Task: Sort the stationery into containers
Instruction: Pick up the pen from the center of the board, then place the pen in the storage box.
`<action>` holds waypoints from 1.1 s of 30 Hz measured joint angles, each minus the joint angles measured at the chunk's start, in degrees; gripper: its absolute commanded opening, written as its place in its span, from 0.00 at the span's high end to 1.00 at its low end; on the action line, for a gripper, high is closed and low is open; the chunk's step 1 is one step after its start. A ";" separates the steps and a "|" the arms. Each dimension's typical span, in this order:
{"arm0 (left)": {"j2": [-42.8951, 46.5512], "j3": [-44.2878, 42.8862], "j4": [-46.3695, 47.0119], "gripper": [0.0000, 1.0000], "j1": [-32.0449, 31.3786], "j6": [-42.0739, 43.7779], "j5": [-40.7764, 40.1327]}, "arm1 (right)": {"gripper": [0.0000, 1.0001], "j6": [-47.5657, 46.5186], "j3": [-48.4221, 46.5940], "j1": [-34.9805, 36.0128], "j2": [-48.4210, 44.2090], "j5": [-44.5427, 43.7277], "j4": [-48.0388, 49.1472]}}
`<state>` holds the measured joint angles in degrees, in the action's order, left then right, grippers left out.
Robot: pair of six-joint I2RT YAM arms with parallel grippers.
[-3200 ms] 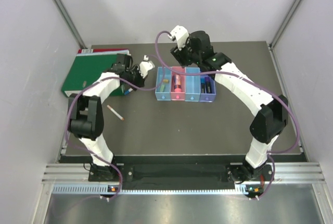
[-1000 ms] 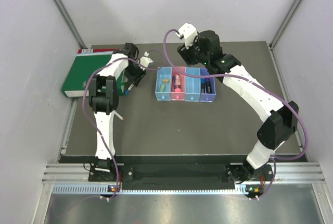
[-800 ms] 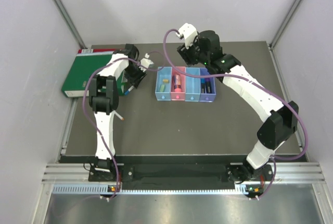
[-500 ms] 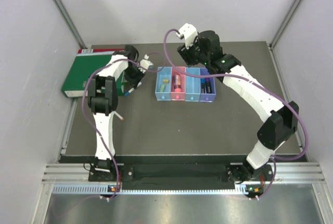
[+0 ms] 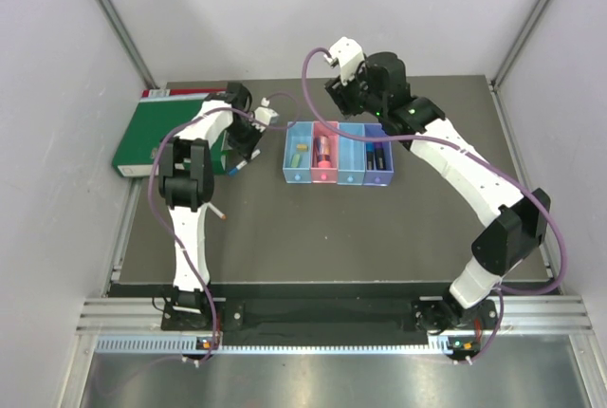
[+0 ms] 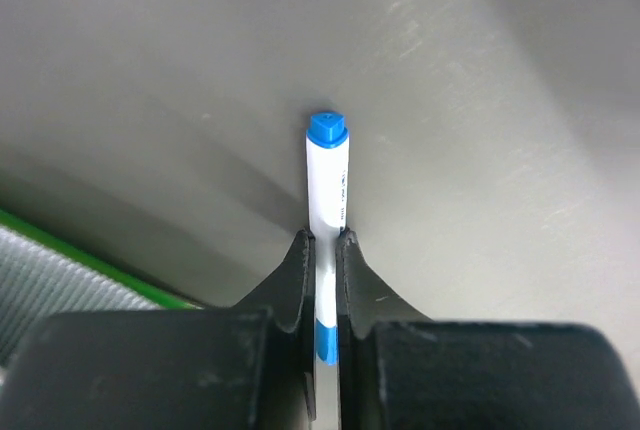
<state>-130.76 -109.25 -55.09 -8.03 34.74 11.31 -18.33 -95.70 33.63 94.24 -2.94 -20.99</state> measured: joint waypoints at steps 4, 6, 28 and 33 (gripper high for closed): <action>0.04 -0.07 -0.07 1.00 -0.70 -1.38 2.34 | 0.42 -0.07 0.00 0.02 0.00 -0.07 -0.07; 0.39 -0.20 -0.13 1.00 -1.27 -2.08 3.50 | 0.42 -0.07 0.00 0.11 0.00 -0.09 -0.04; 8.39 -9.14 1.22 1.00 -3.08 -13.18 13.66 | 0.23 3.76 1.60 -1.49 -0.87 -9.14 0.17; 11.19 -8.63 4.44 1.00 -4.72 -20.39 19.63 | 0.00 7.72 1.60 -6.47 -0.87 -10.01 -0.33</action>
<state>-119.57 -117.89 -50.65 -12.75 14.35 30.94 -10.61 -94.11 27.16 93.36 -12.95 -21.32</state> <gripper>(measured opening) 0.056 0.930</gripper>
